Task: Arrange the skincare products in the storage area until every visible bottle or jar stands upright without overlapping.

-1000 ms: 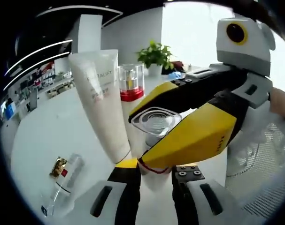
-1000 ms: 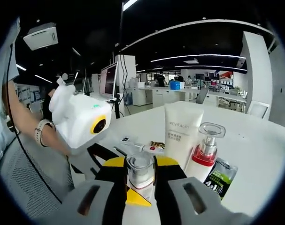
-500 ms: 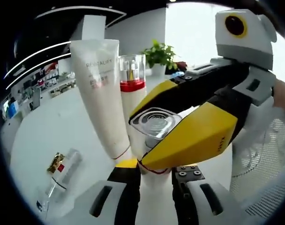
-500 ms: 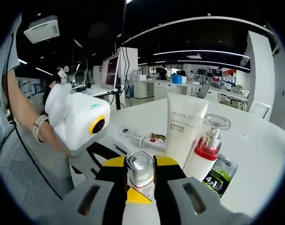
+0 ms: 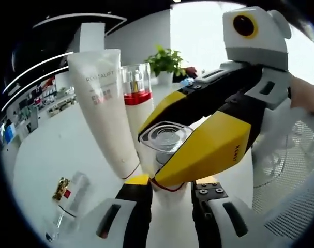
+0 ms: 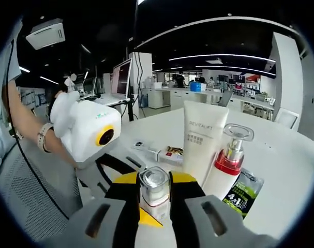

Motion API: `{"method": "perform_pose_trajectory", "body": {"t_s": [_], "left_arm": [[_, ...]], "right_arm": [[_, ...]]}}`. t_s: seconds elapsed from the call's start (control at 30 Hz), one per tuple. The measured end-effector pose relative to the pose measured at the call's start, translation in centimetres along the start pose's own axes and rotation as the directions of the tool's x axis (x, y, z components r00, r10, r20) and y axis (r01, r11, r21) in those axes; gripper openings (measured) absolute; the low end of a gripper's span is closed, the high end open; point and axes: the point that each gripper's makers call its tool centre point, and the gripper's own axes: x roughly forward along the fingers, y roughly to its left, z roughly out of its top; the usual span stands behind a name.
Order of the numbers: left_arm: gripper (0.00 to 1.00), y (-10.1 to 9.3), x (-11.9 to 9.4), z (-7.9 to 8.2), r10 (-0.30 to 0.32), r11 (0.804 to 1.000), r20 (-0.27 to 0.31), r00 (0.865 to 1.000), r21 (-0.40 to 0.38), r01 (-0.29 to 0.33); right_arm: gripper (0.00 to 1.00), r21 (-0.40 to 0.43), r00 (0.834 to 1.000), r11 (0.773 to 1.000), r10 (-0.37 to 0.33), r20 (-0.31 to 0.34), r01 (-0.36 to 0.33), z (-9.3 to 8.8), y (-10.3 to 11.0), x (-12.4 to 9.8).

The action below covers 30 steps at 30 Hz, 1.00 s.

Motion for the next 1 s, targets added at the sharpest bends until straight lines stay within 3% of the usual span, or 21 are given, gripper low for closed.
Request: {"method": "perform_pose_trajectory", "body": {"t_s": [0.1, 0.27, 0.37, 0.47, 0.57, 0.77, 0.9, 1.0], "left_arm": [[0.32, 0.0, -0.3, -0.2, 0.009, 0.999, -0.032, 0.999, 0.054, -0.007], [0.31, 0.1, -0.6, -0.6, 0.002, 0.999, -0.057, 0.998, 0.039, 0.000], [0.31, 0.0, -0.8, -0.8, 0.001, 0.998, -0.076, 0.997, 0.060, 0.004], [0.31, 0.0, -1.0, -0.7, -0.001, 0.998, -0.080, 0.997, 0.063, 0.006], [0.30, 0.2, -1.3, -0.9, 0.012, 0.997, -0.095, 0.995, 0.076, -0.004], [0.22, 1.4, -2.4, -2.0, 0.060, 0.997, -0.142, 0.988, 0.054, -0.053], [0.24, 1.2, -2.7, -2.3, 0.046, 0.998, -0.159, 0.986, 0.053, -0.038], [0.21, 1.2, -2.8, -2.5, 0.043, 0.997, -0.175, 0.984, 0.063, -0.033]], "right_arm": [[0.21, 0.008, 1.000, 1.000, 0.009, 0.002, -0.009, 0.0, 0.1, 0.0], [0.22, 0.010, 1.000, 1.000, 0.005, 0.002, -0.005, 0.0, -0.1, -0.1], [0.30, 0.005, 1.000, 1.000, -0.009, -0.015, 0.009, -0.3, -0.4, -0.2], [0.30, 0.006, 1.000, 1.000, -0.006, -0.011, 0.006, -0.1, -0.4, -0.4], [0.31, 0.014, 1.000, 1.000, 0.028, 0.007, -0.028, 0.2, 0.0, -0.7], [0.30, -0.001, 0.994, 0.999, 0.054, -0.096, -0.054, -1.8, 0.4, -1.7], [0.27, -0.037, 0.977, 0.998, 0.049, -0.209, -0.058, -3.7, 0.0, -2.1], [0.24, -0.038, 0.969, 0.997, 0.049, -0.241, -0.060, -4.4, -0.3, -2.1]]}}
